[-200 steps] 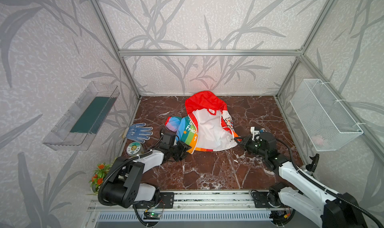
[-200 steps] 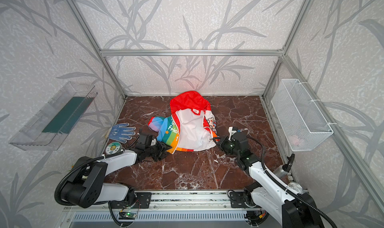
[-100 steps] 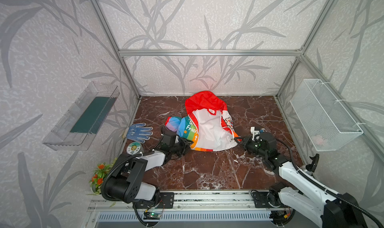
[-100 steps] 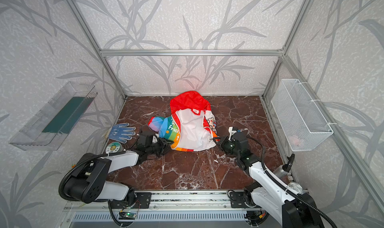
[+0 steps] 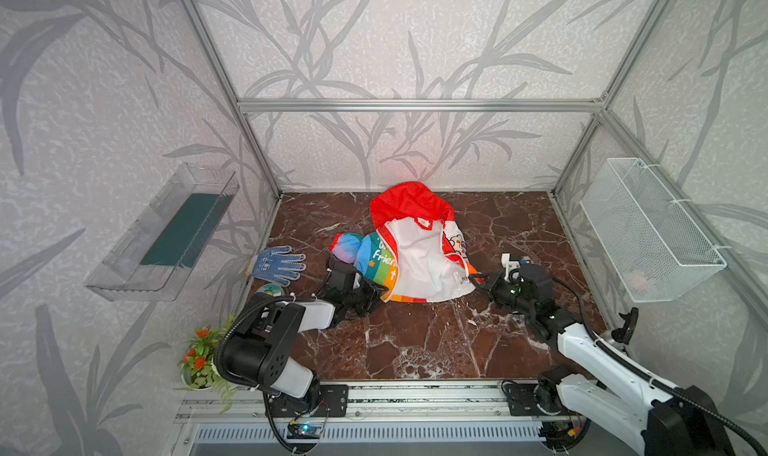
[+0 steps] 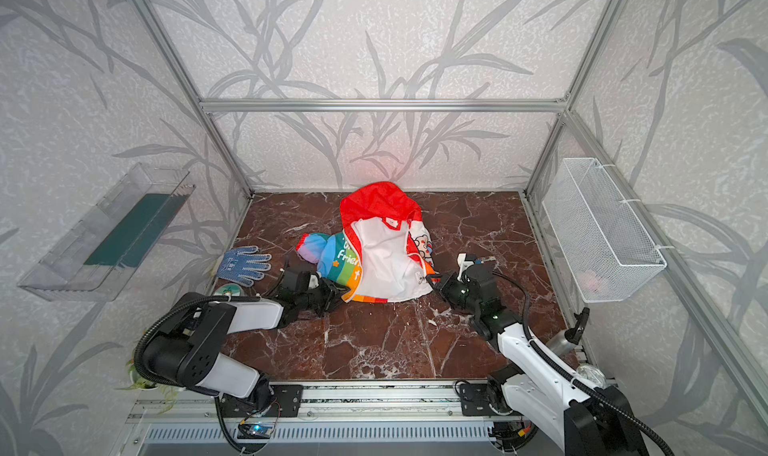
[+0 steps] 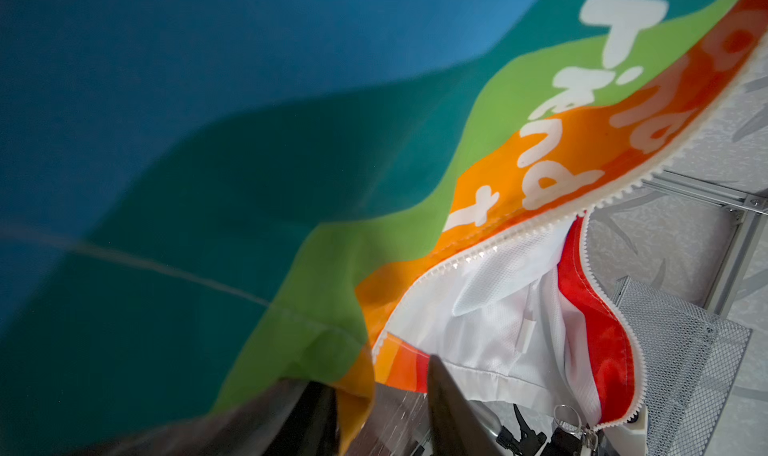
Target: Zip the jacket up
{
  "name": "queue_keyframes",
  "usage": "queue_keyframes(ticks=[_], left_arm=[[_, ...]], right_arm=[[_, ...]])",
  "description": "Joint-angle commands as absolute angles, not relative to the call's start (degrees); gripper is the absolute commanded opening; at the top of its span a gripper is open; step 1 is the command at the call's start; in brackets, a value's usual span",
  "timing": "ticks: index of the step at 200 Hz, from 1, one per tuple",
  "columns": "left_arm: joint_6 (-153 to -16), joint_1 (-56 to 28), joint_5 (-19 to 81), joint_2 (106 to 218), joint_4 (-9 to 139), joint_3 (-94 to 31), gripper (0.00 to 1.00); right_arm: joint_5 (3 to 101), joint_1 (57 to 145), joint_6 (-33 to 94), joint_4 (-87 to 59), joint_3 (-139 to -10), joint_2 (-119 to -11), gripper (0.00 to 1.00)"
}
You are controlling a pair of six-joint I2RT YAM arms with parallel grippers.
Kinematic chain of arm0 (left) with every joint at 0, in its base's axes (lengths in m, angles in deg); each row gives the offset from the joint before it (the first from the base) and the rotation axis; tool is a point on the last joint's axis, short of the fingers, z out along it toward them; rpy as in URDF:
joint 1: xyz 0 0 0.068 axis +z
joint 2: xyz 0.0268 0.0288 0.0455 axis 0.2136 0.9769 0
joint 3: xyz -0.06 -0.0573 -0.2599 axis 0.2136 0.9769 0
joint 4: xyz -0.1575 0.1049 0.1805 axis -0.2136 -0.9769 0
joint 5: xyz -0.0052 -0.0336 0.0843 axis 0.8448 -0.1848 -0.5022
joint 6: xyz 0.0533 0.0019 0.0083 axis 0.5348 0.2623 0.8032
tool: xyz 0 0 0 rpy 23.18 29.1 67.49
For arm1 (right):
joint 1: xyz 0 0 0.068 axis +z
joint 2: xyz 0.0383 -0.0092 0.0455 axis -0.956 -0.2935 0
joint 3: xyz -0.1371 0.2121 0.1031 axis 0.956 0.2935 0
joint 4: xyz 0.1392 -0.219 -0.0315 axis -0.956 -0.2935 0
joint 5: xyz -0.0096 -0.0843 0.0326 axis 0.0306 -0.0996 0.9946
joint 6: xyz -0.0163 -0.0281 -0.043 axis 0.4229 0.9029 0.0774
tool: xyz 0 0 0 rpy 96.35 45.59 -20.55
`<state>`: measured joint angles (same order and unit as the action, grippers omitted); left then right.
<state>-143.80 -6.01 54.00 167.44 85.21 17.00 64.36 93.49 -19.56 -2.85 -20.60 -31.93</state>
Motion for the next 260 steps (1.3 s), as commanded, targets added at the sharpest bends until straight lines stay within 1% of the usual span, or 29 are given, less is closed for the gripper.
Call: queue_keyframes(ticks=[1, 9, 30, 51, 75, 104, 113, 122, 132, 157, 174, 193, 214, 237, 260], left_arm=[[-144.87, -6.35, 54.62, 168.24, 85.21, 16.22, 0.26], [-144.89, -6.30, 54.50, 168.14, 85.30, 16.27, 0.20], [-144.79, -6.30, 54.37, 167.86, 85.46, 16.36, 0.13], [-145.14, -6.32, 54.52, 167.10, 86.71, 16.40, 0.00], [-145.42, -7.13, 54.07, 163.17, 86.97, 14.30, 0.00], [-139.98, -8.11, 52.12, 156.82, 82.71, 6.06, 0.00], [-137.97, -8.31, 51.65, 155.57, 83.45, 3.53, 0.00], [-136.40, -8.60, 51.50, 155.17, 86.52, 1.92, 0.00], [-136.23, -8.92, 50.80, 155.65, 93.43, 1.76, 0.00], [-142.21, -9.93, 45.30, 160.84, 121.11, 3.59, 0.00], [-145.32, -10.57, 43.37, 166.01, 132.39, 0.63, 0.00], [-145.53, -12.07, 44.06, 170.33, 136.45, -4.98, 0.00], [-142.88, -14.33, 43.09, 172.01, 137.60, -8.96, 0.00], [-138.19, -16.64, 40.21, 171.01, 136.86, -9.66, 0.00], [-136.94, -19.13, 35.87, 170.31, 137.88, -8.75, 0.00]], right_arm=[[63.68, 93.41, -19.08, -2.74, -21.72, -31.06, 0.00], [63.75, 93.41, -19.12, -2.73, -21.74, -30.98, 0.00], [63.57, 93.41, -19.08, -2.61, -21.70, -31.14, 0.00], [64.19, 93.41, -19.00, -2.36, -21.91, -31.51, 0.00], [65.41, 93.41, -18.40, -1.16, -22.21, -31.86, 0.00], [66.10, 93.41, -18.36, 5.71, -21.81, -32.52, 0.00], [65.84, 93.39, -18.87, 8.30, -21.85, -32.88, 0.00], [65.84, 93.41, -19.20, 11.46, -22.00, -33.38, 0.00], [66.09, 93.41, -19.21, 14.67, -22.54, -34.14, 0.00], [67.01, 93.50, -18.38, 23.13, -24.74, -36.56, 0.00], [64.86, 94.14, -18.46, 27.96, -25.75, -37.85, 0.00], [63.29, 95.28, -17.80, 32.77, -27.30, -39.54, 0.00], [63.29, 96.08, -17.02, 34.93, -30.08, -41.29, 0.00], [61.11, 97.42, -14.84, 38.36, -32.03, -42.10, 0.00], [57.37, 100.16, -11.14, 42.35, -33.39, -43.79, 0.00]])
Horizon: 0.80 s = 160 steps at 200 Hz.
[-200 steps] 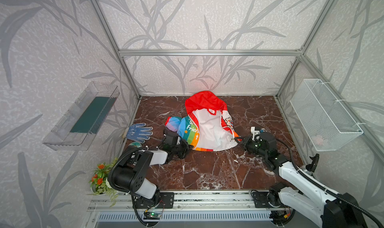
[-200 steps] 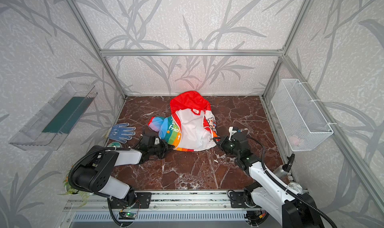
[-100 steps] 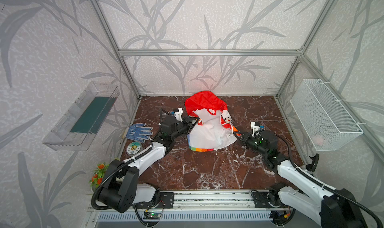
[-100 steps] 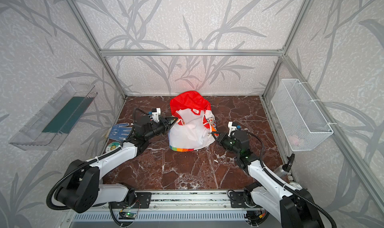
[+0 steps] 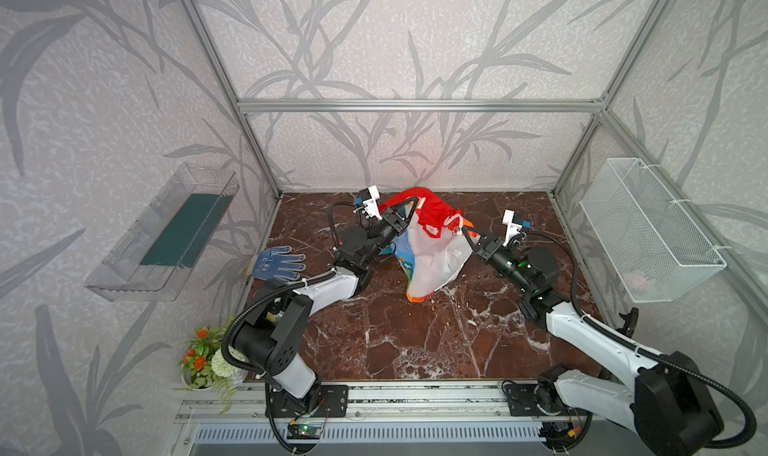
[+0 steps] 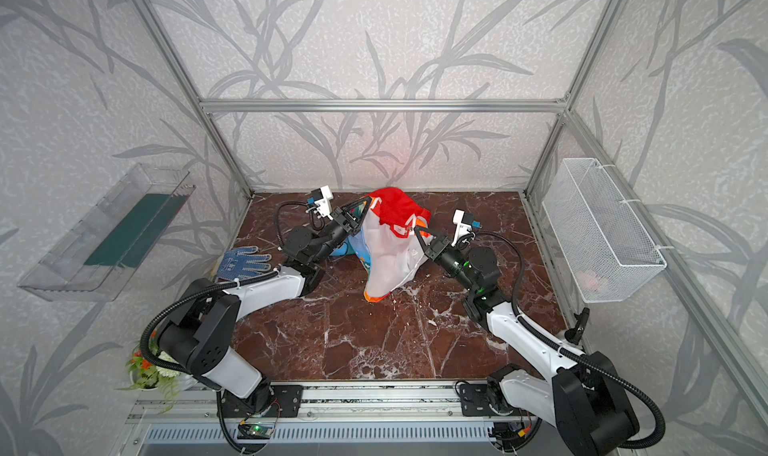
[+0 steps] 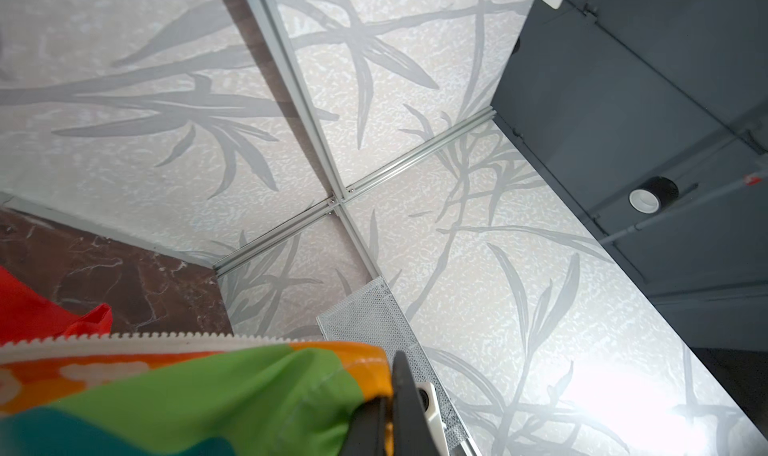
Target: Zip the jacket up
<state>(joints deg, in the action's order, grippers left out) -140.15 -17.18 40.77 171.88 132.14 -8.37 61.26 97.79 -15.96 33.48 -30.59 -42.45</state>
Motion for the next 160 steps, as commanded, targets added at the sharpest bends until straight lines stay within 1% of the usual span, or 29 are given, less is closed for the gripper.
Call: queue_keyframes(ticks=[1, 12, 30, 65, 101, 132, 160], left_arm=[[-136.78, -19.26, 35.75, 170.32, 138.05, -8.74, 0.00], [-133.88, -20.70, 34.14, 170.12, 140.41, -8.50, 0.00], [-129.36, -22.26, 32.35, 168.96, 139.73, -8.71, 0.00], [-122.12, -24.12, 29.19, 168.04, 141.91, -9.09, 0.00], [-113.38, -25.50, 27.11, 165.69, 141.84, -8.80, 0.00], [-113.00, -25.62, 25.35, 165.13, 141.91, -9.64, 0.00], [-113.77, -25.61, 27.51, 165.41, 141.91, -11.46, 0.00]], right_arm=[[57.25, 100.30, -11.02, 42.66, -33.42, -43.89, 0.00], [56.32, 101.41, -9.40, 46.24, -33.97, -45.69, 0.00], [55.00, 102.78, -9.36, 52.67, -35.14, -49.50, 0.00], [57.14, 105.20, -9.20, 63.69, -40.17, -57.45, 0.00], [56.30, 106.73, -9.10, 64.66, -42.68, -59.47, 0.00], [56.08, 107.58, -7.52, 63.80, -42.53, -57.94, 0.00], [57.39, 107.56, -9.04, 61.26, -42.91, -56.28, 0.00]])
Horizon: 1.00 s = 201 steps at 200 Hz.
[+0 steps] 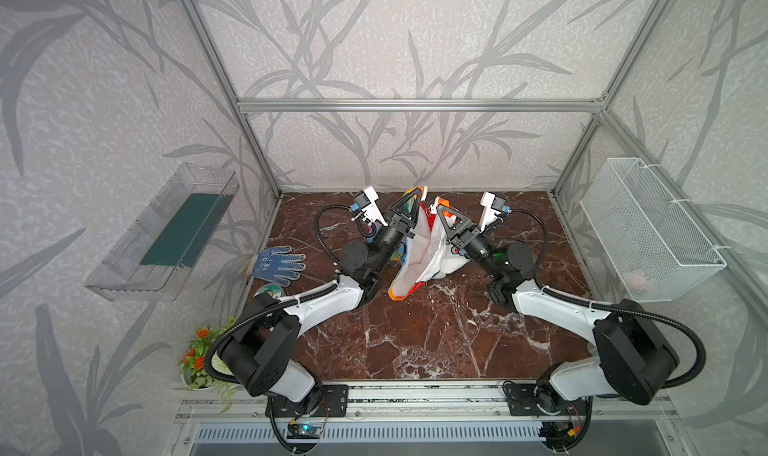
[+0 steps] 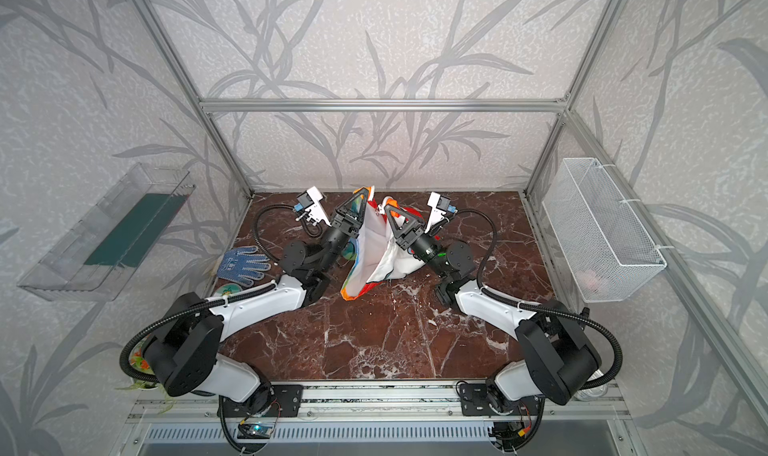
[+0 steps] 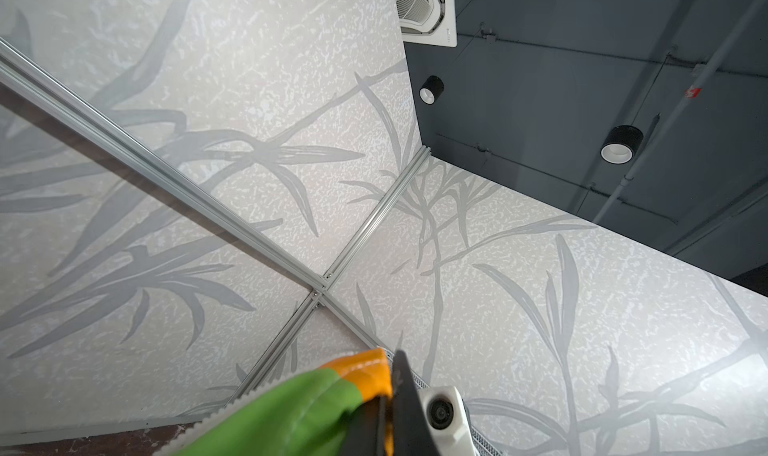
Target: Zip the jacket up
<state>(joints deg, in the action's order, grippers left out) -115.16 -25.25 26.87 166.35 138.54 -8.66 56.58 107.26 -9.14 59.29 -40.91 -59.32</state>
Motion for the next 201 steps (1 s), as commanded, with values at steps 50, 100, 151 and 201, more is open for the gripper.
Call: queue_keyframes(ticks=[50, 100, 151, 201], left_arm=[[-115.50, -25.55, 28.05, 165.65, 141.87, -14.46, 0.00], [-117.52, -25.71, 29.37, 166.38, 141.91, -17.11, 0.00], [-118.40, -27.31, 29.71, 167.29, 141.87, -19.14, 0.00], [-118.02, -28.80, 29.61, 168.02, 141.91, -20.29, 0.00]], right_arm=[[58.86, 107.65, -7.42, 58.62, -44.48, -52.69, 0.00], [58.64, 107.92, -6.02, 56.07, -46.32, -50.84, 0.00], [59.45, 107.96, -7.31, 57.40, -47.74, -52.09, 0.00], [60.00, 107.91, -7.91, 57.35, -48.28, -51.32, 0.00]])
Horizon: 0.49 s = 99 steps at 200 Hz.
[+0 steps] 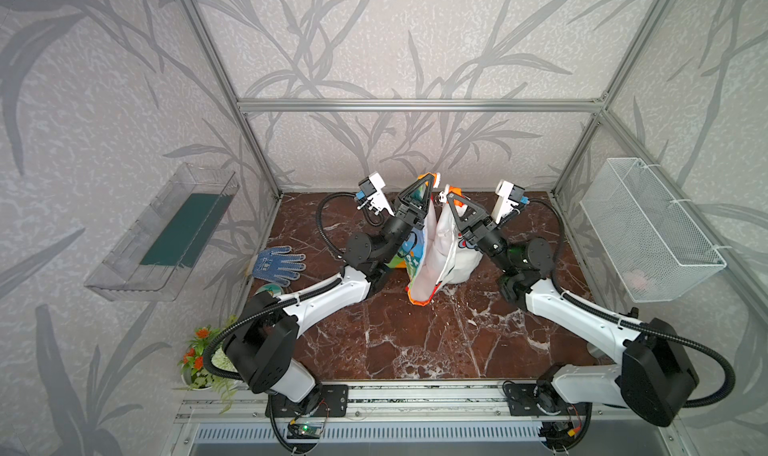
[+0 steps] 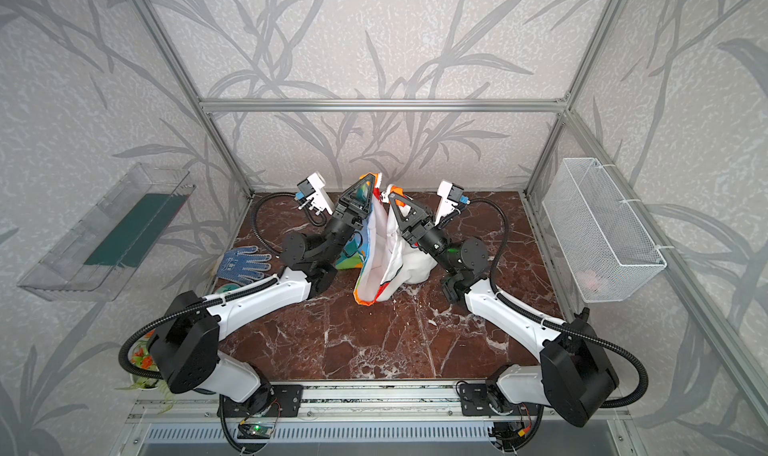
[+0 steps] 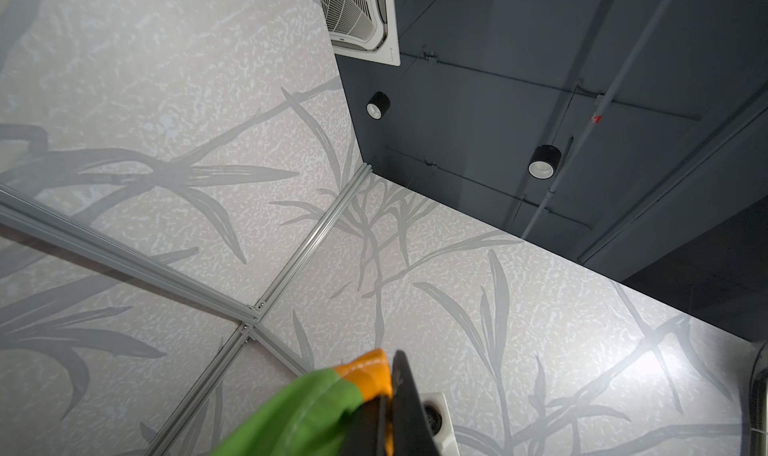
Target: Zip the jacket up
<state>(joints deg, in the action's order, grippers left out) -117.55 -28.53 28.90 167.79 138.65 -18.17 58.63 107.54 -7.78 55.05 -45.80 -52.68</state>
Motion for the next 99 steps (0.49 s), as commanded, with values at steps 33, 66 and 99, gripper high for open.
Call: queue_keyframes(ticks=[33, 66, 99], left_arm=[[-119.64, -28.71, 32.02, 168.66, 141.91, -21.82, 0.00], [-120.56, -28.71, 28.99, 167.85, 141.91, -21.21, 0.00], [-120.88, -28.71, 29.57, 167.83, 141.91, -23.10, 0.00]], right_arm=[[58.83, 107.91, -8.52, 58.48, -47.72, -51.02, 0.00], [58.20, 107.91, -10.31, 61.41, -47.28, -51.13, 0.00], [56.69, 107.91, -11.87, 65.16, -47.87, -51.43, 0.00]])
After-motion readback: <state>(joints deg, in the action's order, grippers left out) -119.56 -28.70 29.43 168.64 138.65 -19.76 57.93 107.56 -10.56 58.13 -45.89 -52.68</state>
